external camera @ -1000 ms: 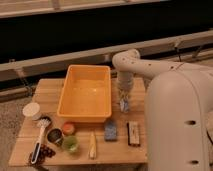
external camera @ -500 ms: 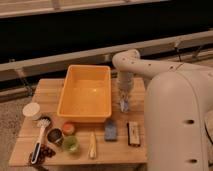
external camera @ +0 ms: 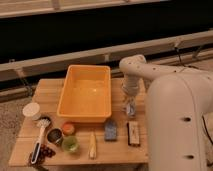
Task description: Wipe table surface with towel
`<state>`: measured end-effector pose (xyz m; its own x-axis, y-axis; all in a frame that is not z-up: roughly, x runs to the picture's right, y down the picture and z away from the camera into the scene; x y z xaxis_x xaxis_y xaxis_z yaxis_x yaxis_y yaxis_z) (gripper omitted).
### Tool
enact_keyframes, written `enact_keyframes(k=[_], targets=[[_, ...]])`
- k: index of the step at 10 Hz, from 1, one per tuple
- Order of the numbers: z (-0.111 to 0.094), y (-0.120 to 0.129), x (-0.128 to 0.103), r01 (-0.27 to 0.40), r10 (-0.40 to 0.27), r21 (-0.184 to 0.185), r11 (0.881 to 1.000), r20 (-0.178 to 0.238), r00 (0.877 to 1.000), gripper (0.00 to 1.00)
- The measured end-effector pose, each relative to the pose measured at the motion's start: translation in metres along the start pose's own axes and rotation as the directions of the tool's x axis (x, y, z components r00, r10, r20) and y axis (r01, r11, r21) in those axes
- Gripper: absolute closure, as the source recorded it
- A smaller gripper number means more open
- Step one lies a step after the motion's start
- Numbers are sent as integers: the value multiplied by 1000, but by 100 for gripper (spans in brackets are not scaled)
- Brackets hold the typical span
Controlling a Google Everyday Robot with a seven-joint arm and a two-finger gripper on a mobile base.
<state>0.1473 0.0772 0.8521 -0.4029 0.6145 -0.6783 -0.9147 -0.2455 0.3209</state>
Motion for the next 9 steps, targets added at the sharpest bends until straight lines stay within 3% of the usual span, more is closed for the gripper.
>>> enact_keyframes(k=[3, 5, 7, 9], targets=[[3, -27, -20, -90, 90, 10, 996, -2, 996, 100], [8, -29, -37, -125, 125, 19, 992, -2, 992, 100], [16, -26, -46, -131, 131, 26, 991, -3, 991, 100], [22, 1, -44, -81, 81, 29, 996, -8, 997, 100]])
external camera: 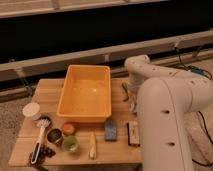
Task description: Wipe table surface with towel
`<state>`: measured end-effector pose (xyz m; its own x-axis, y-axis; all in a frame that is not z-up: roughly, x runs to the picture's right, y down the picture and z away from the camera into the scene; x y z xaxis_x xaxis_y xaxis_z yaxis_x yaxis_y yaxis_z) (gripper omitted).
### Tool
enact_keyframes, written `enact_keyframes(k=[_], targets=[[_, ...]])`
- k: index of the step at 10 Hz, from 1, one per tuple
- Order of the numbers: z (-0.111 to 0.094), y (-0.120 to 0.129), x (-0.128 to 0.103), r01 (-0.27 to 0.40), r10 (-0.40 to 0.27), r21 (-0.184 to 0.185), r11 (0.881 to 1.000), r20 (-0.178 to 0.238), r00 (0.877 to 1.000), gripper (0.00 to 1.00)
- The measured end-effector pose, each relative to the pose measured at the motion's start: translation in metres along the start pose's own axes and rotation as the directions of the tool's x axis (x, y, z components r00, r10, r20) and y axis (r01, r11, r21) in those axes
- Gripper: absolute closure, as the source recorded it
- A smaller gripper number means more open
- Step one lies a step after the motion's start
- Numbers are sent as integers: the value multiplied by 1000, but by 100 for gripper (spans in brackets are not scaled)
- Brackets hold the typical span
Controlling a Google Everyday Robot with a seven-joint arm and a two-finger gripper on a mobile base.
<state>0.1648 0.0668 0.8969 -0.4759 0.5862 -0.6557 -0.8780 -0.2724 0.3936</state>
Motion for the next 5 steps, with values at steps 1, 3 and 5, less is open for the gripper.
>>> enact_keyframes(k=[1, 3, 5], targets=[[0, 13, 11, 45, -45, -3, 999, -7, 999, 100], [1, 23, 33, 100, -100, -5, 995, -19, 995, 100], [3, 29, 64, 163, -163, 2, 987, -57, 985, 100]])
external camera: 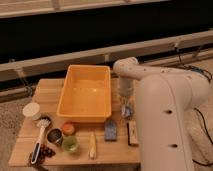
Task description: Wipe table surface with towel
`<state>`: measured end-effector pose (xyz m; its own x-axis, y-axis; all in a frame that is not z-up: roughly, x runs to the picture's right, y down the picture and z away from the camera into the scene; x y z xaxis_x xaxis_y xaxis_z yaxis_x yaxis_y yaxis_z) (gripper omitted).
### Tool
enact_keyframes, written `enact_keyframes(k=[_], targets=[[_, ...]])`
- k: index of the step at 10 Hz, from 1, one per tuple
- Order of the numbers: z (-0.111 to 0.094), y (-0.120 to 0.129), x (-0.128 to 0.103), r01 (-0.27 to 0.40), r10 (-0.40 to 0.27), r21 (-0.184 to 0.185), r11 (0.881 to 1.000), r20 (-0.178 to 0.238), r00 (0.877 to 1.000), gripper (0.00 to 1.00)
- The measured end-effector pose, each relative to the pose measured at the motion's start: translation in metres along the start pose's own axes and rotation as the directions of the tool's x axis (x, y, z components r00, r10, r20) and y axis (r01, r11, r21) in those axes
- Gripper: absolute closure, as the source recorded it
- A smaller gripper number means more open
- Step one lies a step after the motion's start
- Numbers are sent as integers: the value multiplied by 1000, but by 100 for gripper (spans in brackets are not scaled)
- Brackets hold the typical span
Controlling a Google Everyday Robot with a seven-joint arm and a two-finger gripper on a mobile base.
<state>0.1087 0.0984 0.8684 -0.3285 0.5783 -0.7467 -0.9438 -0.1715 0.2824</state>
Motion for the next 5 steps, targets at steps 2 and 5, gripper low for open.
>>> enact_keyframes(k=[2, 5], targets=[[7, -7, 15, 18, -16, 36, 999, -43, 999, 100], [13, -49, 11, -45, 51, 105, 993, -57, 997, 100]])
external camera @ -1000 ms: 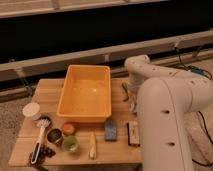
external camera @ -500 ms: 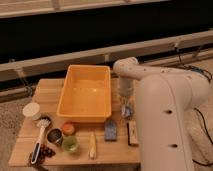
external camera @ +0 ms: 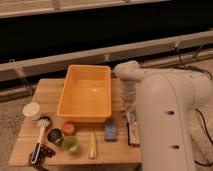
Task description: Wipe table surface with towel
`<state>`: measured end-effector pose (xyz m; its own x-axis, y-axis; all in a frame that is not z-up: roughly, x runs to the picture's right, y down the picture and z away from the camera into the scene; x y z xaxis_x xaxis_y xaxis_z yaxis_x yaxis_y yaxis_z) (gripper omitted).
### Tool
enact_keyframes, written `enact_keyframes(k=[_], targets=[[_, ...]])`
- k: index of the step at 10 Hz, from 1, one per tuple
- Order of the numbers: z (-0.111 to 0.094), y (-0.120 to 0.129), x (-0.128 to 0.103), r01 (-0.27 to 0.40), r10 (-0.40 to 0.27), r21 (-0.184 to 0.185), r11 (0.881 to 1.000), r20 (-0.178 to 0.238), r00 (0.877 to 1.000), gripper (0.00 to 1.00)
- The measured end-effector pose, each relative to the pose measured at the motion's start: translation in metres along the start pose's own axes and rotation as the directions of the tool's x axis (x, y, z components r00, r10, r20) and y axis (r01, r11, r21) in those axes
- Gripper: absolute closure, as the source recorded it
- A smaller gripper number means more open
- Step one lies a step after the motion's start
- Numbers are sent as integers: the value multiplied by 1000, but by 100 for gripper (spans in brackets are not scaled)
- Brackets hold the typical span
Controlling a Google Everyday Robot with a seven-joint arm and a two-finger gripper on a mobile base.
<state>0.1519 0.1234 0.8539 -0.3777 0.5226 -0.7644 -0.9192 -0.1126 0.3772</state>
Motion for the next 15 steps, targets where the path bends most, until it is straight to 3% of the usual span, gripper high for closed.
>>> enact_keyframes(k=[3, 6, 8, 11, 13, 15], targets=[[-1, -39, -28, -100, 100, 34, 994, 10, 995, 100], [-10, -46, -57, -146, 145, 38, 989, 40, 989, 100], [-13, -34, -72, -137, 134, 44, 990, 58, 989, 100], [-16, 8, -85, -80, 77, 43, 996, 72, 994, 100], [-20, 34, -82, -34, 32, 27, 999, 72, 997, 100], [-23, 55, -63, 30, -30, 7, 1000, 64, 997, 100]])
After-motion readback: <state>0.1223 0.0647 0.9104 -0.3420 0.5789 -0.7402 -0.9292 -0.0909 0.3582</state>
